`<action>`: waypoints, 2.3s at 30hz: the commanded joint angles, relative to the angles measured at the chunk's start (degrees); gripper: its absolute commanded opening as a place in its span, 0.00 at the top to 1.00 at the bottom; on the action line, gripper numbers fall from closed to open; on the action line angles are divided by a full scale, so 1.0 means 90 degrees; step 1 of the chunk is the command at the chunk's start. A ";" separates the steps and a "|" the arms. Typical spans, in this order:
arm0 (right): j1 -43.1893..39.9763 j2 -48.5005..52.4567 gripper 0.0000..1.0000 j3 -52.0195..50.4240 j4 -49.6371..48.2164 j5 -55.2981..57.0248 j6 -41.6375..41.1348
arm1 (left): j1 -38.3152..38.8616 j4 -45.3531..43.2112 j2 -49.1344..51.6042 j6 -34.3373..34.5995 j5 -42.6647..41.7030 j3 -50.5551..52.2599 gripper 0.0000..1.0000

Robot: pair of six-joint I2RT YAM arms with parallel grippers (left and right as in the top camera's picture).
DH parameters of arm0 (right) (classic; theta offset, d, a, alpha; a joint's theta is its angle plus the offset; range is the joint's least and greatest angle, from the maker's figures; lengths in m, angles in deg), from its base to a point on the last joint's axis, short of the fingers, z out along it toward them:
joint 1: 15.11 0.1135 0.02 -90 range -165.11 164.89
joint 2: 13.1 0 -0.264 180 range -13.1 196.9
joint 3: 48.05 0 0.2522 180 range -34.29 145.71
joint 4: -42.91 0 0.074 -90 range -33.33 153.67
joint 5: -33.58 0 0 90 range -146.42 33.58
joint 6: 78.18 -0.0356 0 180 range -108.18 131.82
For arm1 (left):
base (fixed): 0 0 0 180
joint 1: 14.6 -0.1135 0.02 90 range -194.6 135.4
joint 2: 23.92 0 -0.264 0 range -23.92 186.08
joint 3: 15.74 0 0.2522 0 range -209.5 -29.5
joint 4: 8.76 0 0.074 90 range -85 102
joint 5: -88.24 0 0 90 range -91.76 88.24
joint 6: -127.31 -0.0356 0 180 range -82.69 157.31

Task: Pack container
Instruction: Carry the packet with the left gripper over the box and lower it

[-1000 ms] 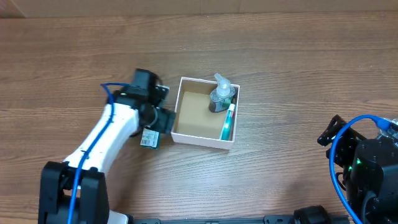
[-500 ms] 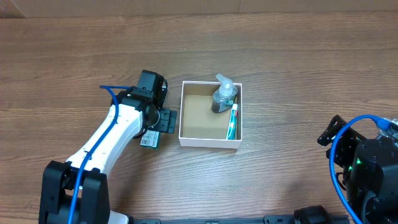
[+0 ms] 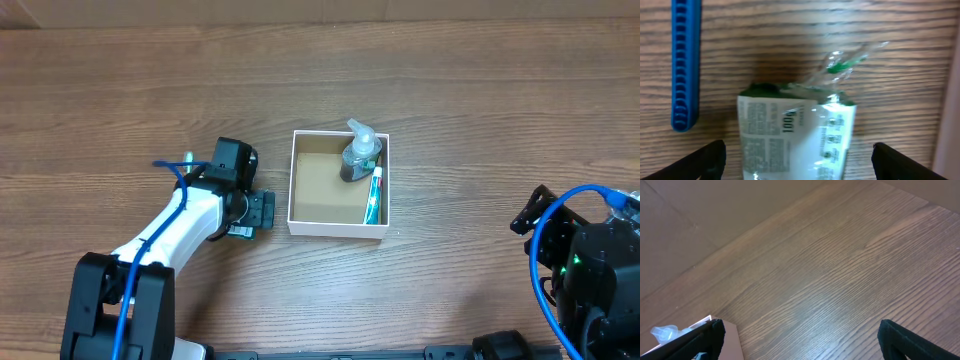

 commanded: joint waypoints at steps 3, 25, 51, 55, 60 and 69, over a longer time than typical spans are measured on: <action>-0.0027 -0.0007 0.00 0.0095 -0.0034 0.0104 -0.0024 | -0.0041 -0.0104 -0.0005 0.0061 -0.0002 0.0160 0.29; -0.0027 -0.0007 0.00 0.0095 -0.0034 0.0104 -0.0024 | 0.0379 0.2251 -0.0831 0.0937 -0.0032 -0.2606 0.73; -0.0027 -0.0007 0.00 0.0095 -0.0034 0.0104 -0.0024 | 0.2040 0.2623 -0.0437 0.1936 0.0714 -0.3614 0.14; -0.0027 -0.0007 0.00 0.0095 -0.0034 0.0104 -0.0024 | 0.1013 0.3213 -0.0695 0.1353 0.0704 -0.3638 0.14; -0.0027 -0.0007 0.00 0.0095 -0.0034 0.0104 -0.0024 | 0.0022 0.3359 -0.0697 0.0350 0.0410 -0.3558 0.21; -0.0027 -0.0007 0.00 0.0095 -0.0034 0.0104 -0.0024 | -0.0238 0.1710 -0.0571 -0.0687 0.0656 -0.2159 0.25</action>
